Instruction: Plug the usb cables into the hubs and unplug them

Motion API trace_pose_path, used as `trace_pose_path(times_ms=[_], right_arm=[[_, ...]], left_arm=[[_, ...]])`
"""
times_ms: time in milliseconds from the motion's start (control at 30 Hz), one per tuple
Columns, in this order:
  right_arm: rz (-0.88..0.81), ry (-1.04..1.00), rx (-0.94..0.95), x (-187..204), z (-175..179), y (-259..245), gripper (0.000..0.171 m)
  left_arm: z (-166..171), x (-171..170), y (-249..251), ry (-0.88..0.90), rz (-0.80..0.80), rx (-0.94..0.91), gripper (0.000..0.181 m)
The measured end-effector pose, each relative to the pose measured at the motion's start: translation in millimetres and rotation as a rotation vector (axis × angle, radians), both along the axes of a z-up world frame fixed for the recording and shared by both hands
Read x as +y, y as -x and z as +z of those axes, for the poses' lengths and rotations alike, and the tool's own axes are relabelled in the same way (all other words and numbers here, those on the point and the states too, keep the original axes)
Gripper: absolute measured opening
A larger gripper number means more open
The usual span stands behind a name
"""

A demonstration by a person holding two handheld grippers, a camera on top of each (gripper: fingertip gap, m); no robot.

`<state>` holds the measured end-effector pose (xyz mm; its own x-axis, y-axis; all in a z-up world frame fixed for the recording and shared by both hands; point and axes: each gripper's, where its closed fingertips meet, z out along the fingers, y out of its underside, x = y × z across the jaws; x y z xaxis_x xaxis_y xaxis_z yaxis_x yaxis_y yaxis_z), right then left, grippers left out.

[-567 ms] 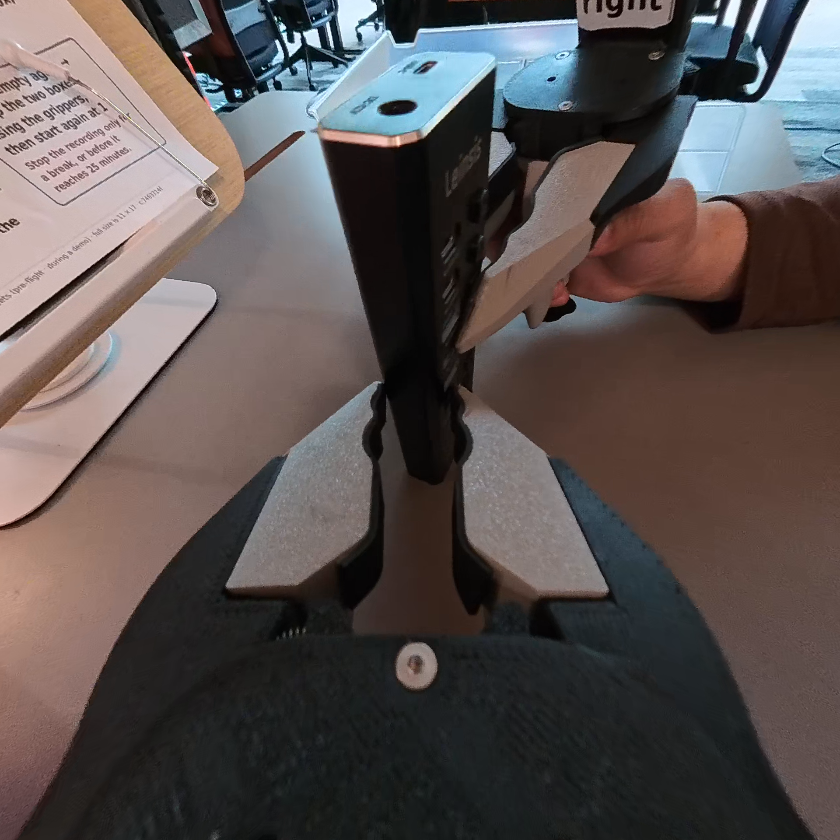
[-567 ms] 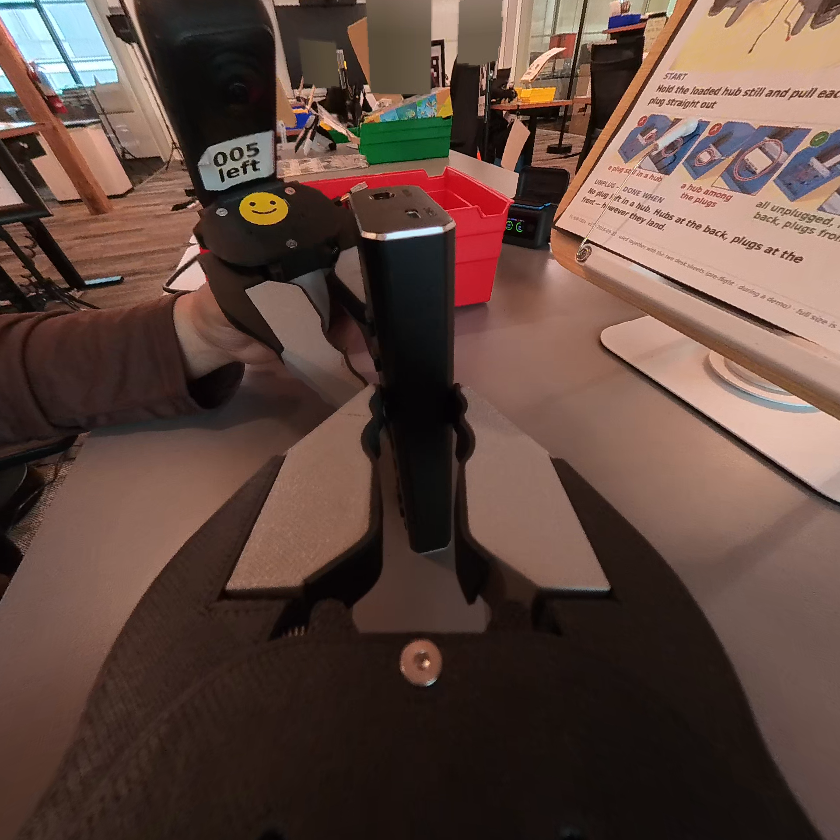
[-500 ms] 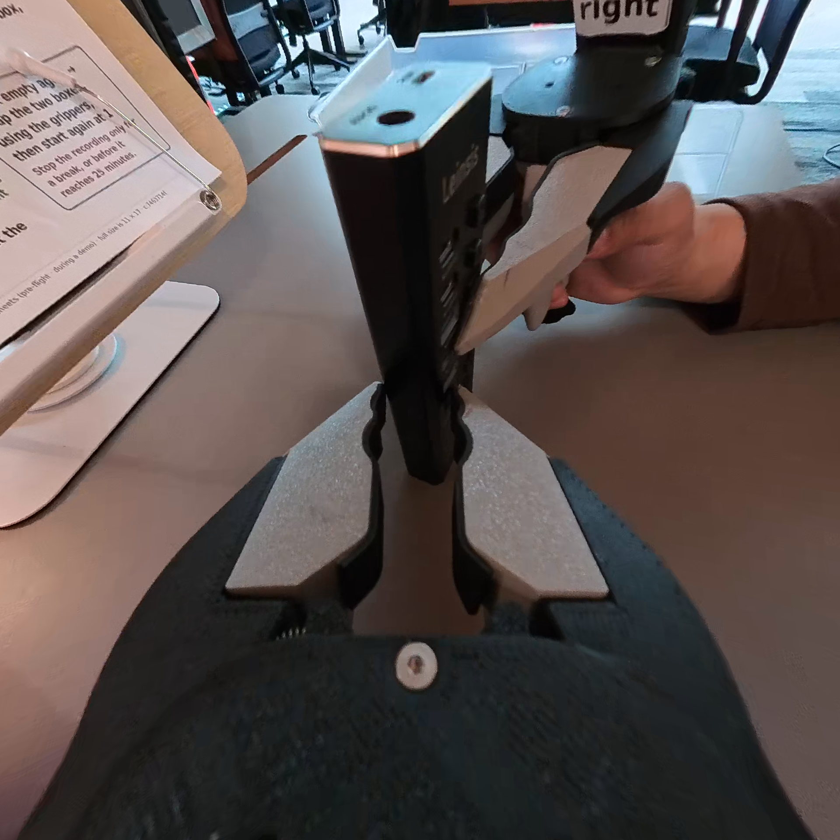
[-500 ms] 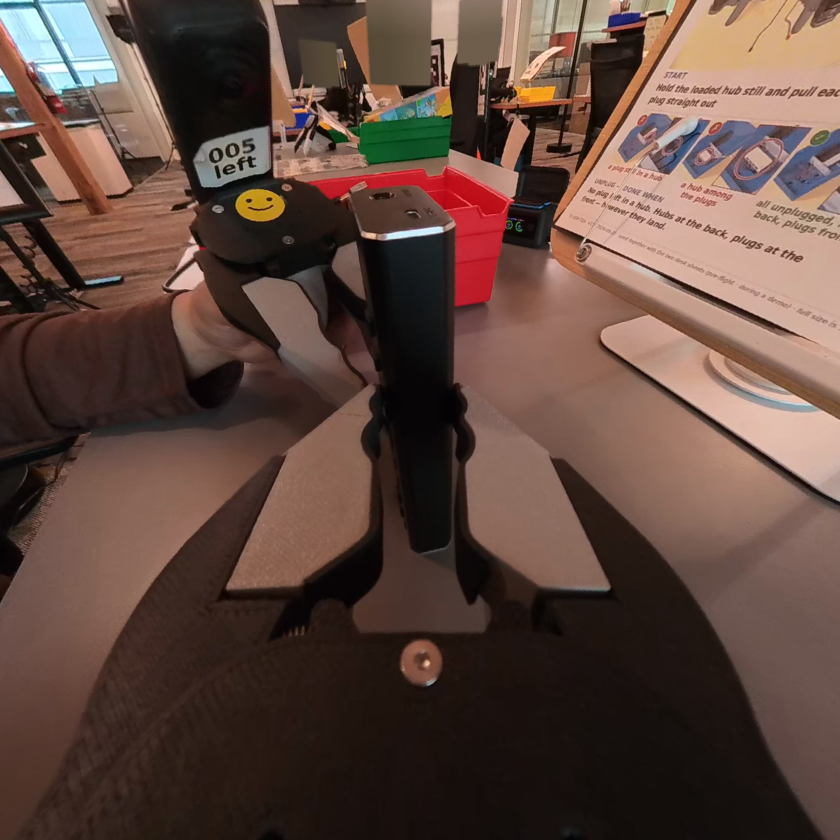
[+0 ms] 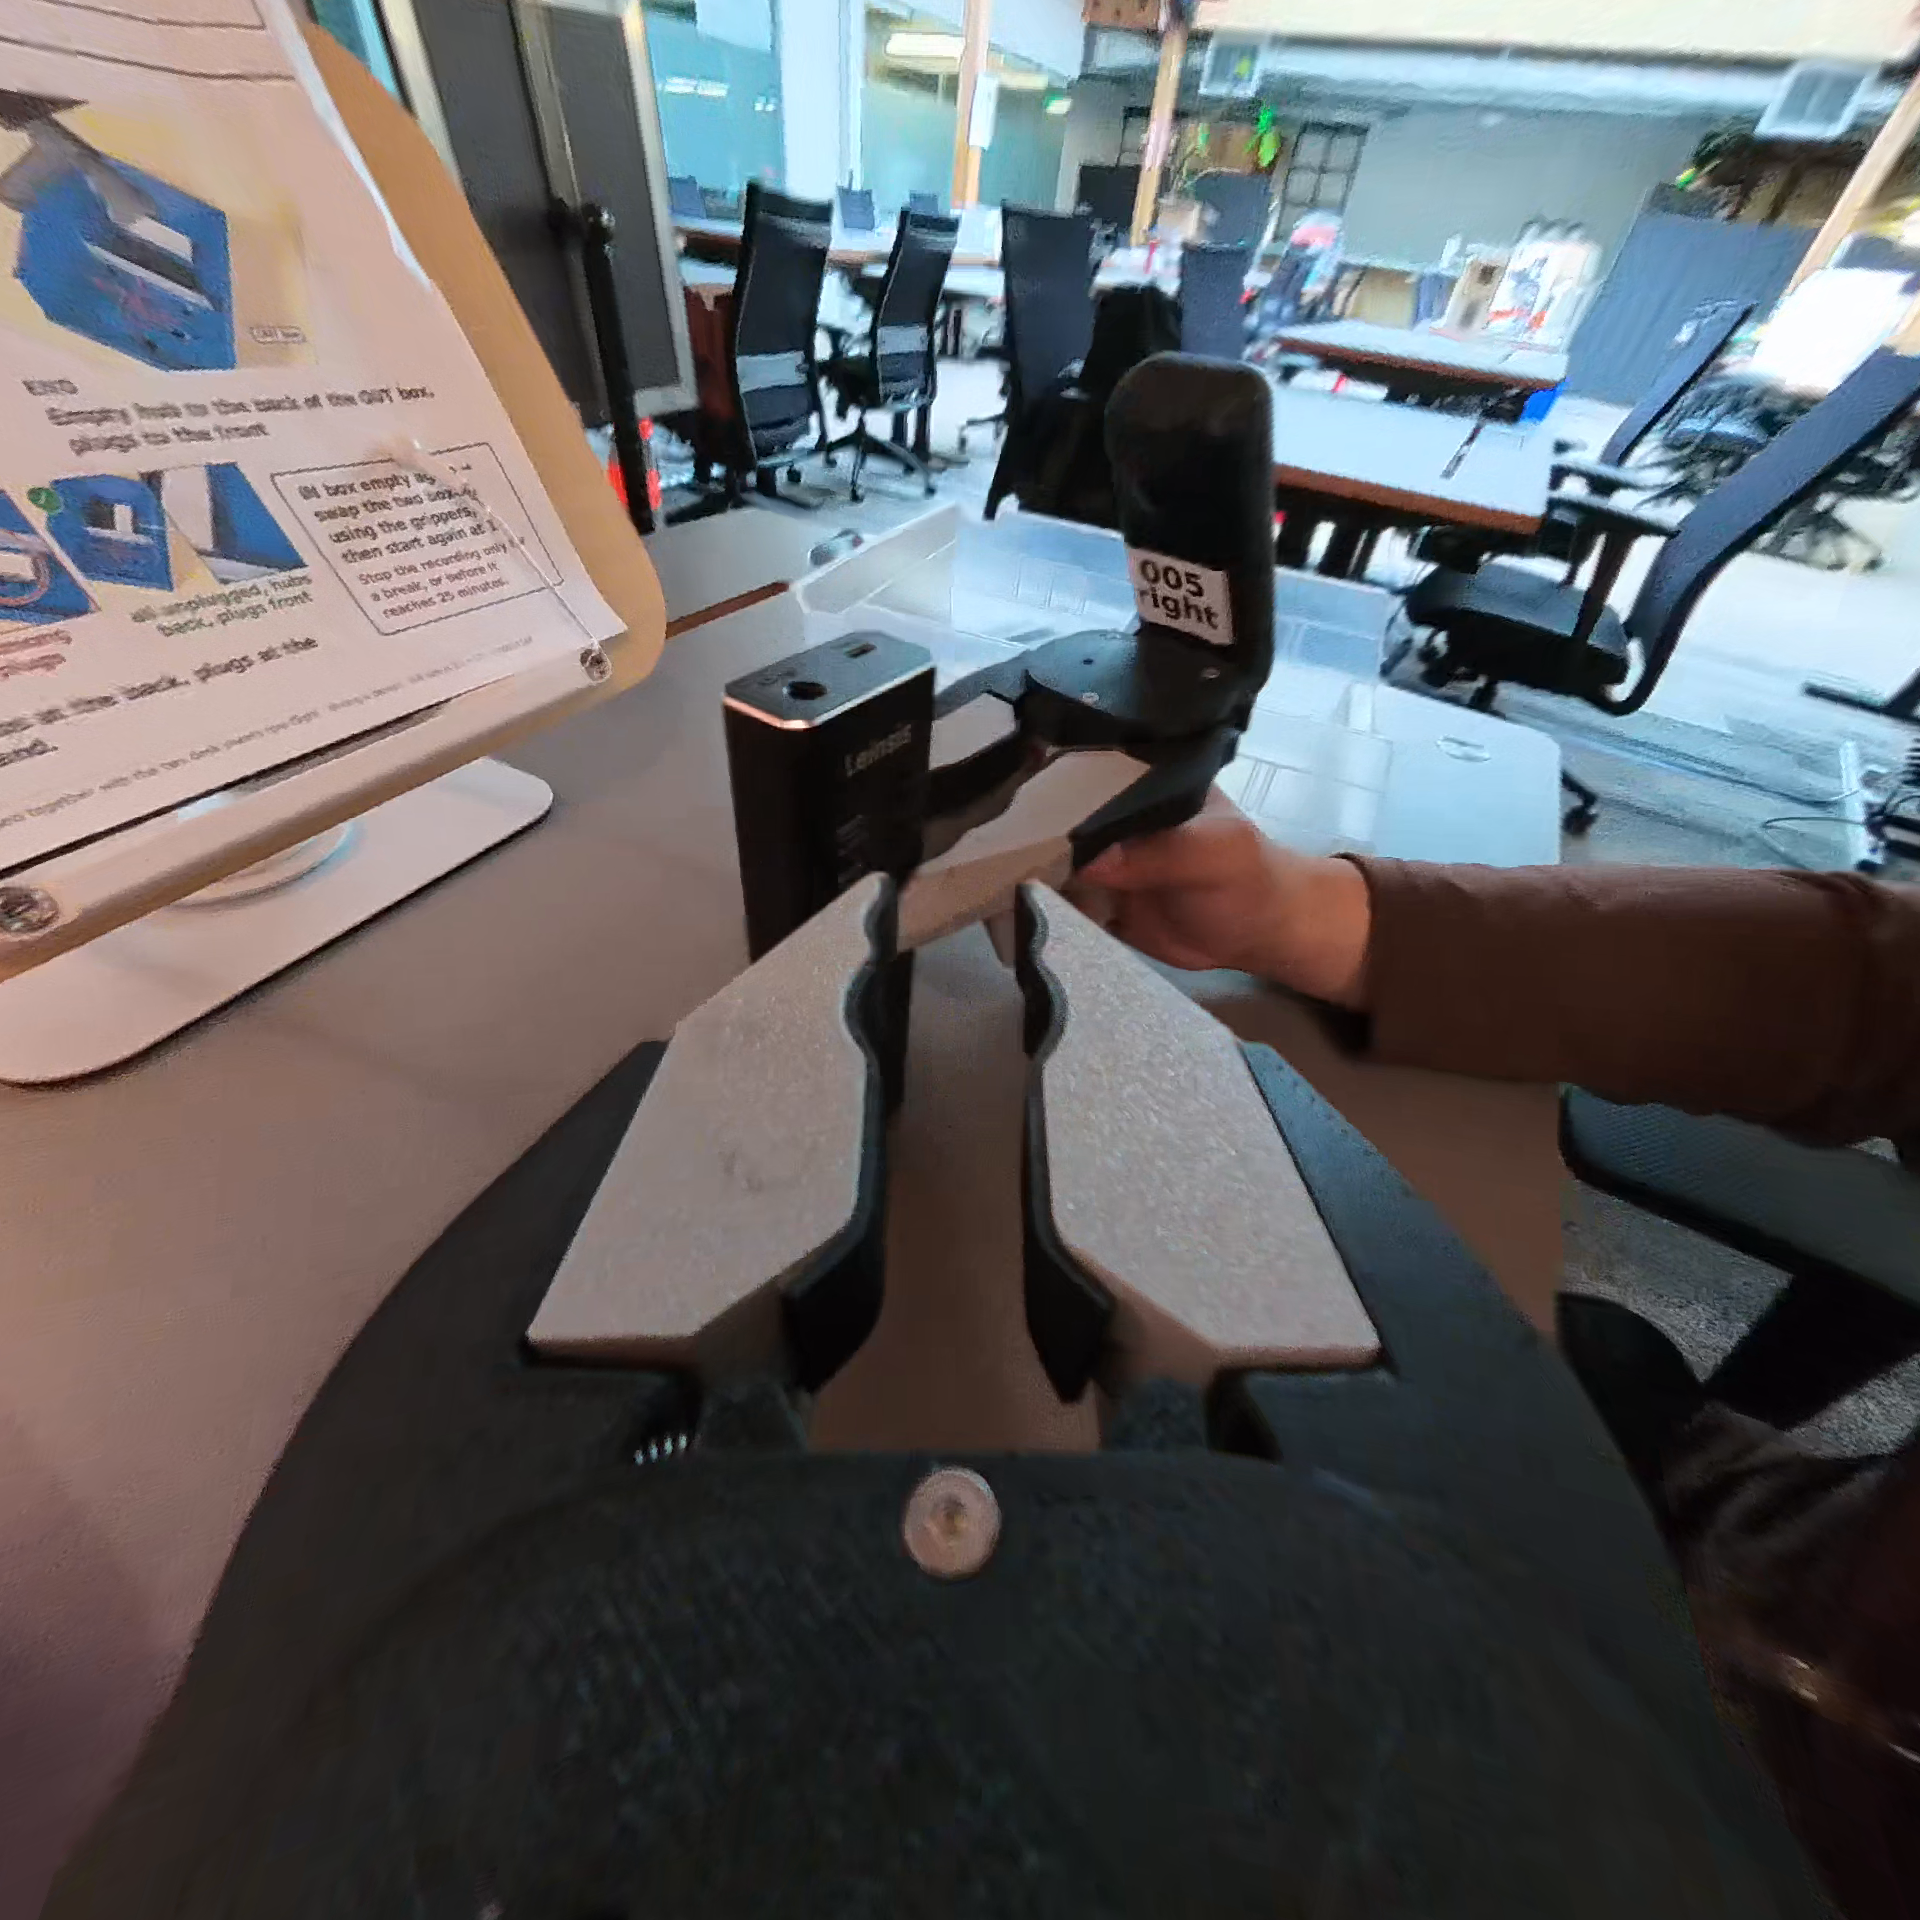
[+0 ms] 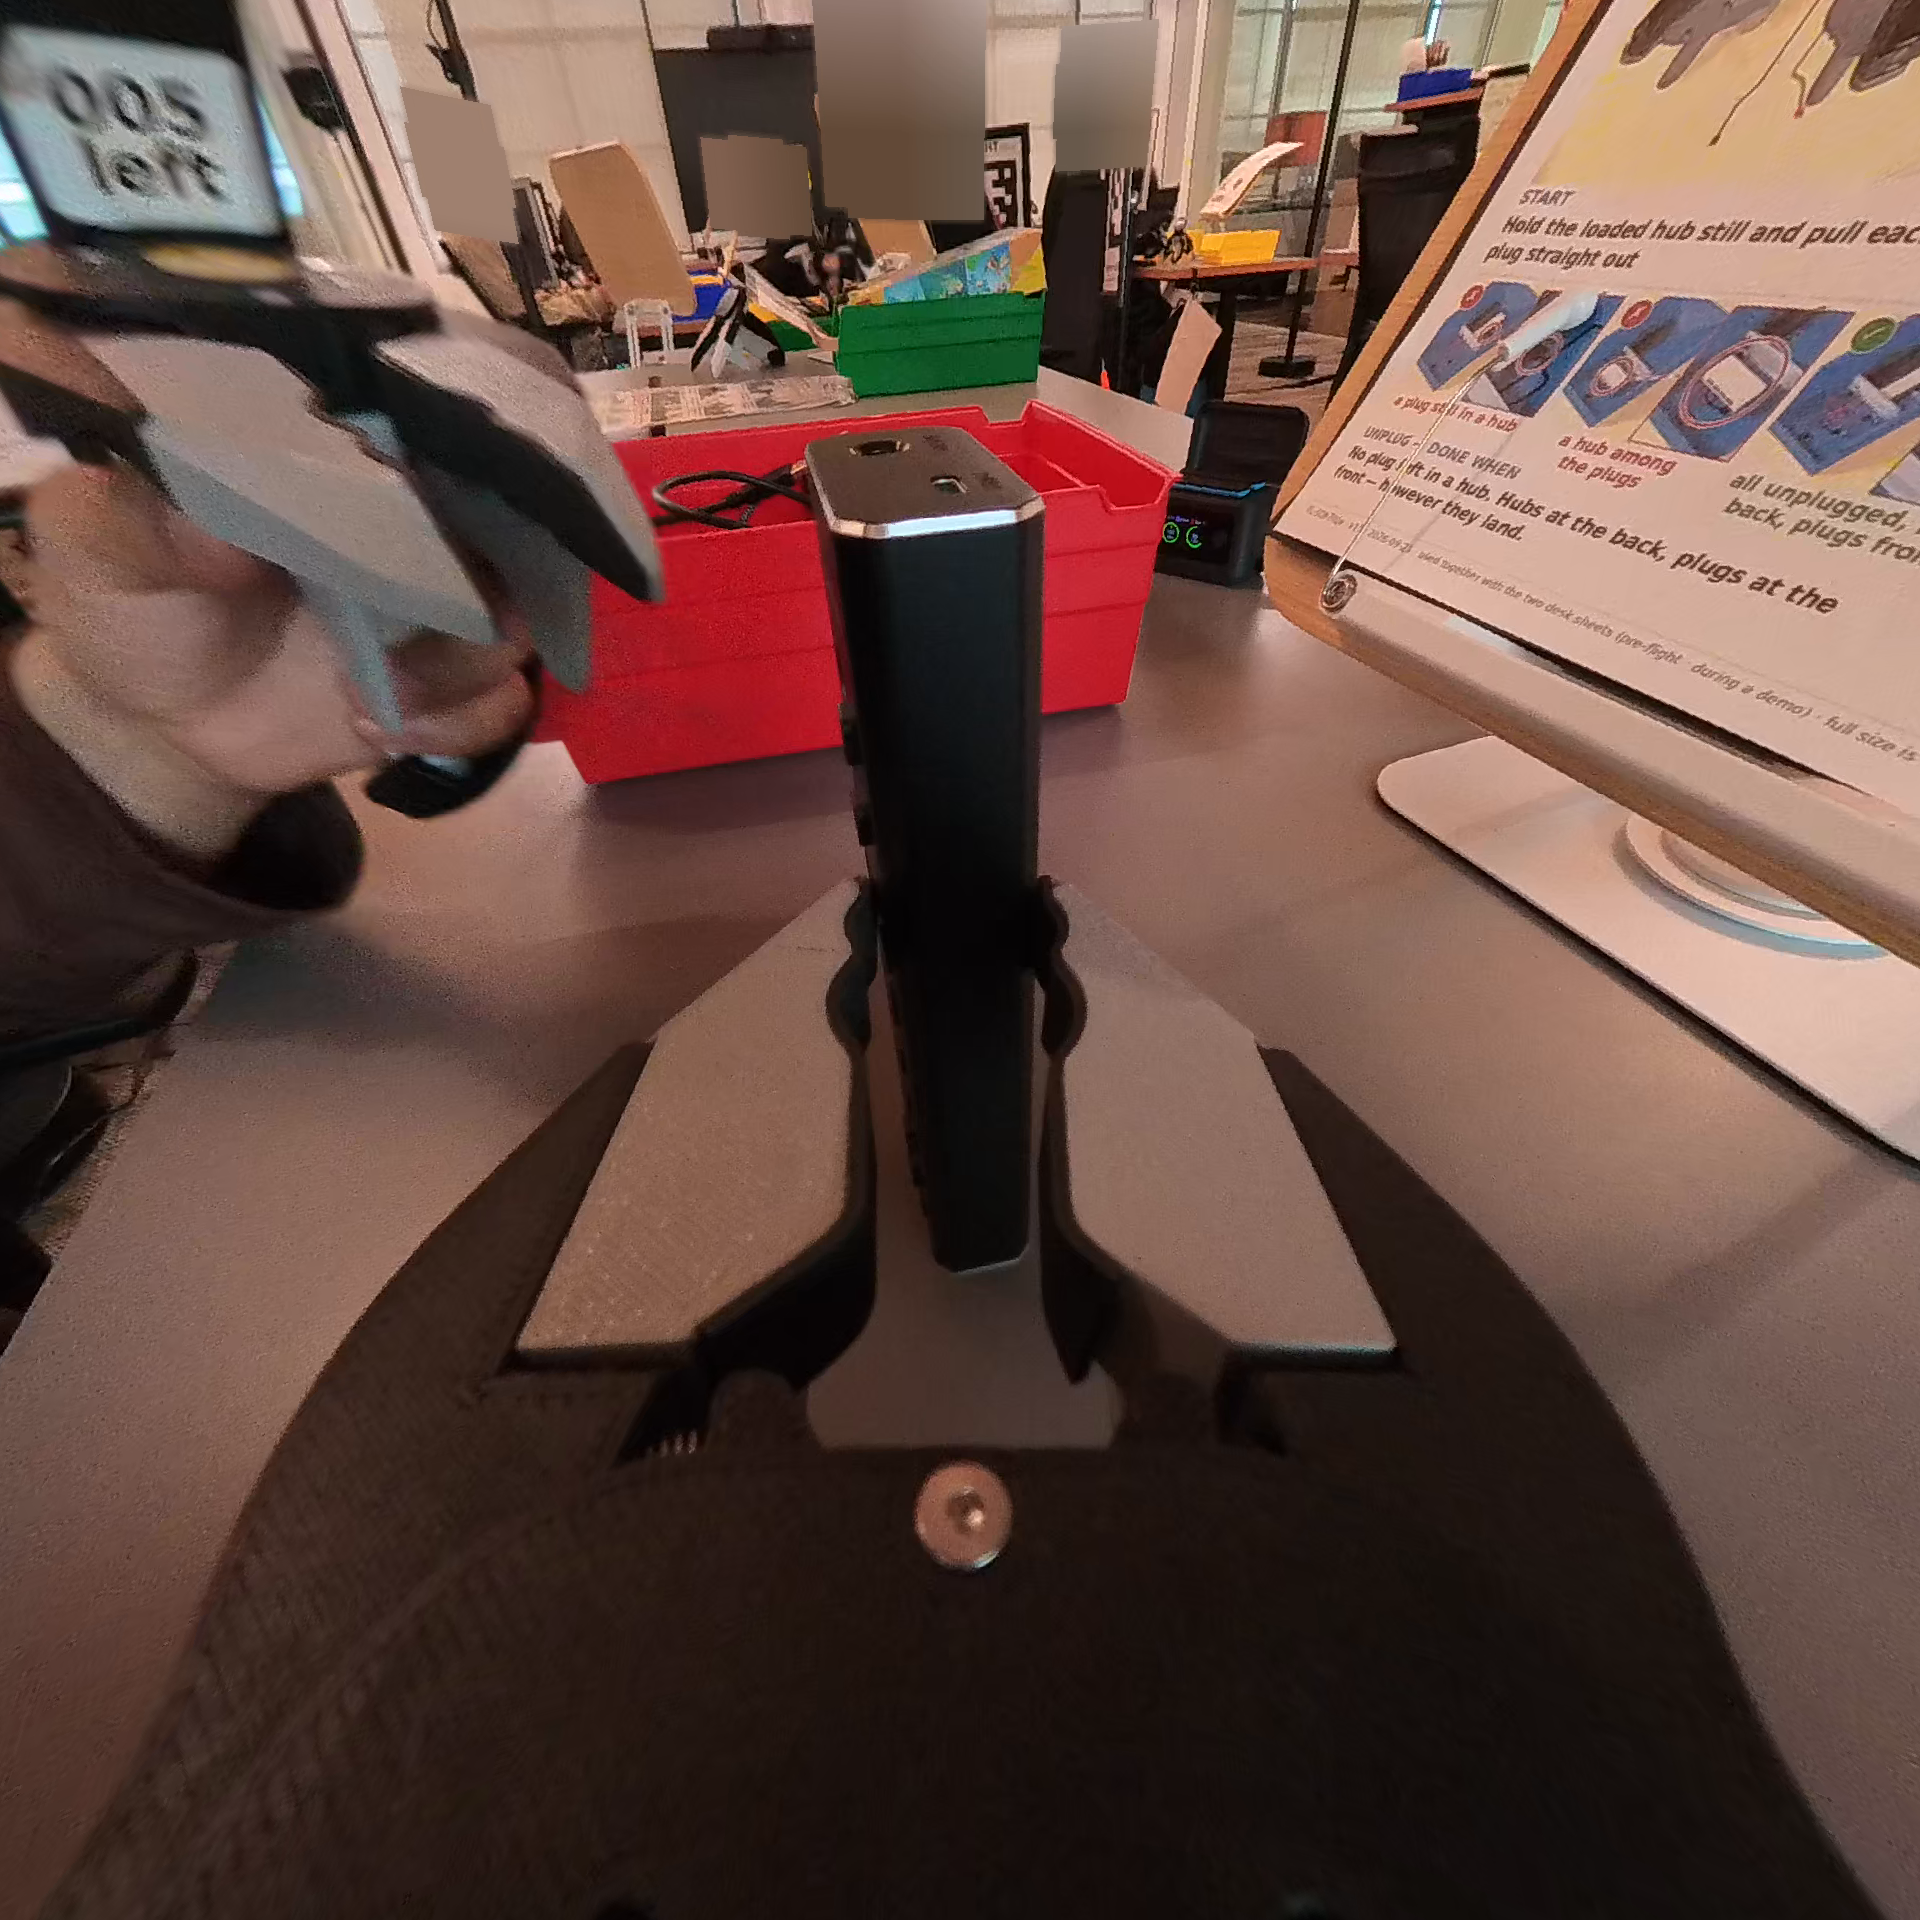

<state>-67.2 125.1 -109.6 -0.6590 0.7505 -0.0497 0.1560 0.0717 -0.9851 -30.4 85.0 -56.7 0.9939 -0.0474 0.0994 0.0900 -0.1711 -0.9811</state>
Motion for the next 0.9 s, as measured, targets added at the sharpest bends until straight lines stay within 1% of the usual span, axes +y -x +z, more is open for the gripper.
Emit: trace_pose_path(times_ms=[67, 167, 267, 333, 400, 467, 567, 633, 733, 833, 867, 900], right_arm=[[0.0, -0.005, -0.002, -0.1, -0.1, -0.2, 0.026], [-0.008, -0.019, 0.004, -0.4, -0.2, -0.5, 0.026], [-0.009, -0.018, 0.005, -0.4, -0.1, -0.5, 0.026], [-0.011, -0.023, 0.007, -0.2, 0.0, -0.6, 0.026], [-0.016, -0.029, 0.011, -0.2, 0.1, -0.8, 0.026], [-0.018, -0.028, 0.013, -0.2, 0.1, -0.7, 0.026], [-0.017, -0.024, 0.012, -0.1, 0.2, -0.6, 0.026], [-0.017, -0.026, 0.011, -0.2, 0.2, -0.5, 0.026], [-0.017, -0.026, 0.012, -0.3, 0.3, -0.6, 0.026], [-0.018, -0.027, 0.013, -0.2, 0.3, -0.8, 0.026], [-0.018, -0.028, 0.013, -0.2, 0.3, -0.8, 0.026], [-0.018, -0.027, 0.012, -0.2, 0.3, -0.8, 0.026]], left_arm=[[10.4, -14.6, -2.7, 0.056, 0.038, 0.029, 0.023], [38.9, -41.5, 6.8, 0.093, 0.113, 0.135, 0.027], [62.0, -79.7, 51.5, 0.164, 0.275, 0.216, 0.03], [64.4, -113.1, 96.5, 0.247, 0.414, 0.224, 0.035], [53.9, -154.6, 147.2, 0.36, 0.581, 0.214, 0.039], [31.7, -198.6, 190.6, 0.49, 0.727, 0.184, 0.044], [-12.6, -254.3, 231.0, 0.696, 0.873, 0.129, 0.052], [-39.2, -282.9, 247.2, 0.85, 0.941, 0.145, 0.059], [-64.5, -310.1, 265.1, 1.051, 1.011, 0.243, 0.063], [-80.7, -318.5, 273.6, 1.193, 1.019, 0.308, 0.064], [-82.8, -322.4, 276.9, 1.244, 1.027, 0.346, 0.063], [-83.7, -325.2, 279.6, 1.29, 1.026, 0.39, 0.057]])
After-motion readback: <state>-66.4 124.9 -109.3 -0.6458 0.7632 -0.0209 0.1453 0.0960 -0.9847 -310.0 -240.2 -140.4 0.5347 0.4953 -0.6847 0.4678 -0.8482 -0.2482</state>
